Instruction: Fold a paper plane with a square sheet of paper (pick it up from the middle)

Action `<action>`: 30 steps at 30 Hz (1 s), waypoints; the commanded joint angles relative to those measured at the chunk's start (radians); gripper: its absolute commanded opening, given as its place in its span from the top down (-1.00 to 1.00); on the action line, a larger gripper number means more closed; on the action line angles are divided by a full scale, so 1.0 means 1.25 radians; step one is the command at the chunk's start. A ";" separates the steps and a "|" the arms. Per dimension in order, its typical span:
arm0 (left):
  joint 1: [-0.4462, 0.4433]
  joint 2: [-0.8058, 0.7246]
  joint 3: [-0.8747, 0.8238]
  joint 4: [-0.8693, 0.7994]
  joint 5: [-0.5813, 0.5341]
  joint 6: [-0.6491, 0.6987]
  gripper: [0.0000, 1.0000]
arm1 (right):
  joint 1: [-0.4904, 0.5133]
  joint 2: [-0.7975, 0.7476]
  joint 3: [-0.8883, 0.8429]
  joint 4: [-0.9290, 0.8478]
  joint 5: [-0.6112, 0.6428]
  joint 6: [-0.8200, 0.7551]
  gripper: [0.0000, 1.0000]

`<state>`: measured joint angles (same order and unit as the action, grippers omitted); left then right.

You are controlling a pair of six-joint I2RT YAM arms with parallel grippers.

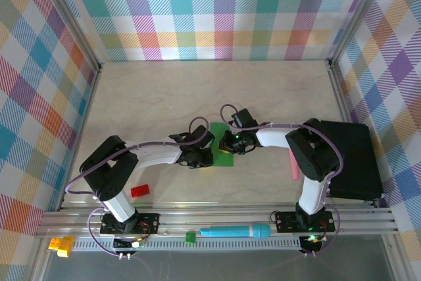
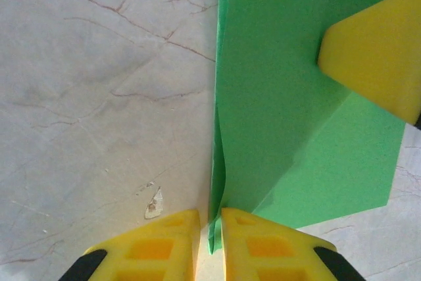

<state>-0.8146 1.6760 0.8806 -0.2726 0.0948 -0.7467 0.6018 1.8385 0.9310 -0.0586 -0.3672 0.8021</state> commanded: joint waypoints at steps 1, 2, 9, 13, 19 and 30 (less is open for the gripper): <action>0.007 0.036 -0.001 -0.038 0.006 -0.006 0.68 | -0.004 0.029 0.006 -0.124 0.047 -0.037 0.79; 0.007 0.039 -0.001 -0.039 0.008 -0.005 0.69 | -0.004 0.018 0.017 -0.126 0.036 -0.044 0.78; 0.007 0.068 0.008 -0.053 0.018 -0.007 0.72 | -0.004 -0.021 0.052 -0.127 -0.014 -0.088 0.76; 0.007 0.072 0.012 -0.056 0.020 -0.009 0.72 | -0.004 -0.013 0.045 -0.130 0.009 -0.090 0.79; 0.006 0.010 0.028 -0.077 -0.025 -0.032 0.73 | -0.004 0.015 0.004 -0.126 0.074 -0.056 0.83; -0.015 -0.116 -0.056 0.175 -0.009 -0.215 0.95 | -0.005 0.028 -0.034 -0.113 0.122 0.020 0.85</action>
<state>-0.8135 1.5288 0.8467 -0.1940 0.0448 -0.9199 0.6018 1.8248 0.9363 -0.1150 -0.3443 0.7891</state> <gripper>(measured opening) 0.045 0.076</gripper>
